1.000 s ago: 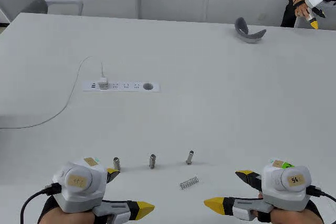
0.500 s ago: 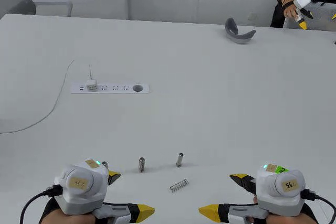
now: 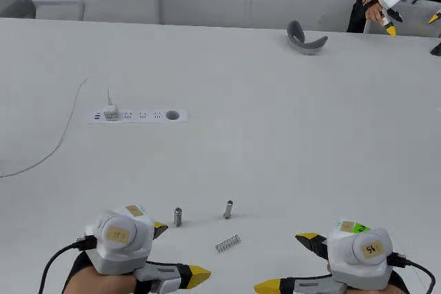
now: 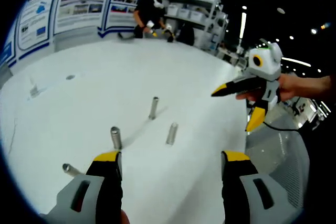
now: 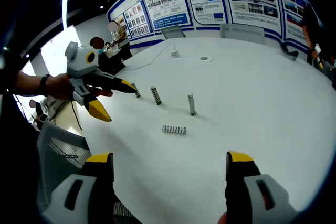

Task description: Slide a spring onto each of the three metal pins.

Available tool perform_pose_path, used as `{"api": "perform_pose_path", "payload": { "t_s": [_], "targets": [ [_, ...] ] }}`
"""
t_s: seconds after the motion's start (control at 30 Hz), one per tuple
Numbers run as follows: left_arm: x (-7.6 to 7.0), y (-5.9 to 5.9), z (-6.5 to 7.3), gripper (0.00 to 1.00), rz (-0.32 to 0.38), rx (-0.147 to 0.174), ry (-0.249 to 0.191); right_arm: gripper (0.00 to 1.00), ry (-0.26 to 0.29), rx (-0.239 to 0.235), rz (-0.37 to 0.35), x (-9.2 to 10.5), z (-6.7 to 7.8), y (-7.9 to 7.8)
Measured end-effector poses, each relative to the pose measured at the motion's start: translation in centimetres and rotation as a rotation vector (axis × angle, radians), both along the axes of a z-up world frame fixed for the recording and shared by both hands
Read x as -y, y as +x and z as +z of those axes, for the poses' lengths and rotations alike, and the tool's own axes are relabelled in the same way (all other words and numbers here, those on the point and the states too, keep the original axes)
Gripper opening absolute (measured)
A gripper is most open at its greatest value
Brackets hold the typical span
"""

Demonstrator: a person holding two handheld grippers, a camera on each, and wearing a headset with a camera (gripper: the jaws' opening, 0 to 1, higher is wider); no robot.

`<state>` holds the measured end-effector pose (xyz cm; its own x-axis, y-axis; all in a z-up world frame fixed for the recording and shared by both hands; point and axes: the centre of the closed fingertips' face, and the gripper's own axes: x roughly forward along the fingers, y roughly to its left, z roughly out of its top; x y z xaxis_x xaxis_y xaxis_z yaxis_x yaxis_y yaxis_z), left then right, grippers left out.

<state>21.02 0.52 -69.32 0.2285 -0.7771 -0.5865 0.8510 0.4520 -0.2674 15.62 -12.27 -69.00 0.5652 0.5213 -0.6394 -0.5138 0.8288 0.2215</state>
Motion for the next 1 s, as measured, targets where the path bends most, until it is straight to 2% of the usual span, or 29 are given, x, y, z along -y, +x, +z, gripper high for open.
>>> {"api": "perform_pose_path", "payload": {
  "t_s": [0.27, 0.73, 1.0],
  "targets": [
    [1.5, -0.1, -0.5, 0.77, -0.026, -0.009, 0.009, 0.91, 0.005, 0.022, 0.005, -0.2, 0.4, -0.2],
    [4.4, -0.2, -1.4, 0.72, -0.064, -0.023, 0.009, 0.91, 0.002, 0.014, 0.005, 0.6, 0.3, -0.9],
    [5.9, 0.3, -2.4, 0.67, -0.064, -0.044, 0.008, 0.90, 0.007, 0.009, 0.012, 0.3, 0.1, -1.1]
  ]
}}
